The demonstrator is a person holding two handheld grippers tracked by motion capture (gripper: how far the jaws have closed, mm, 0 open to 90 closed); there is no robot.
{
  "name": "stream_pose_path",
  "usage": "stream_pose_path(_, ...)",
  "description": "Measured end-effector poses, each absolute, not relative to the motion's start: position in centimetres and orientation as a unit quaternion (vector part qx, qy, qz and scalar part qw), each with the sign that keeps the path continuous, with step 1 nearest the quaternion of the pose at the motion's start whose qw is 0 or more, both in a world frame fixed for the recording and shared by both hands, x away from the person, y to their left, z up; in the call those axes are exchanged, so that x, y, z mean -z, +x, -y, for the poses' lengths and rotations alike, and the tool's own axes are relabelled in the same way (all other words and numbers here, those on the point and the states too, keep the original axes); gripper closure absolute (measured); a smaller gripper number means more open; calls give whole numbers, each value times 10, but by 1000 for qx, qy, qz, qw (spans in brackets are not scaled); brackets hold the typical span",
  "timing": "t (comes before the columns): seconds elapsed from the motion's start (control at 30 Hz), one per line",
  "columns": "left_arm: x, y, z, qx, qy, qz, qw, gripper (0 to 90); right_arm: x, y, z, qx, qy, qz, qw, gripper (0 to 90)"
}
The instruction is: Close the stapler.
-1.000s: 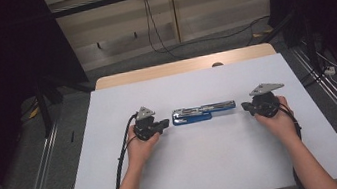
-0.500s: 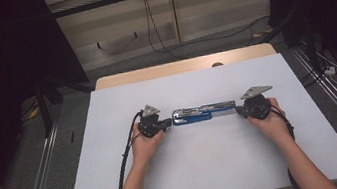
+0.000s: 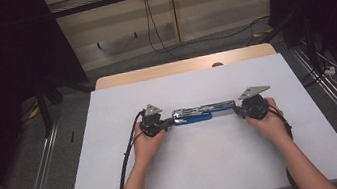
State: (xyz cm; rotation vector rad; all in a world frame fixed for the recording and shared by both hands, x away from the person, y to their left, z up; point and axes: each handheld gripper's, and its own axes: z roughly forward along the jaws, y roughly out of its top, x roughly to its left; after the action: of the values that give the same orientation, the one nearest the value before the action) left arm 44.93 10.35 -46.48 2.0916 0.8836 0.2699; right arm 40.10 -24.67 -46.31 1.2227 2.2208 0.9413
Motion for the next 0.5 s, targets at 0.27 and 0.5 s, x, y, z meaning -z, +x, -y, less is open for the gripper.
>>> stream_pose_path(0.27,465,449,-103,-106,827,-362,417,900,461,401,245,-345,437,-801,220,900)
stream_pose_path(0.5,466,449,-102,-107,827,-363,415,900,455,400,239,-359,425,-800,225,900)
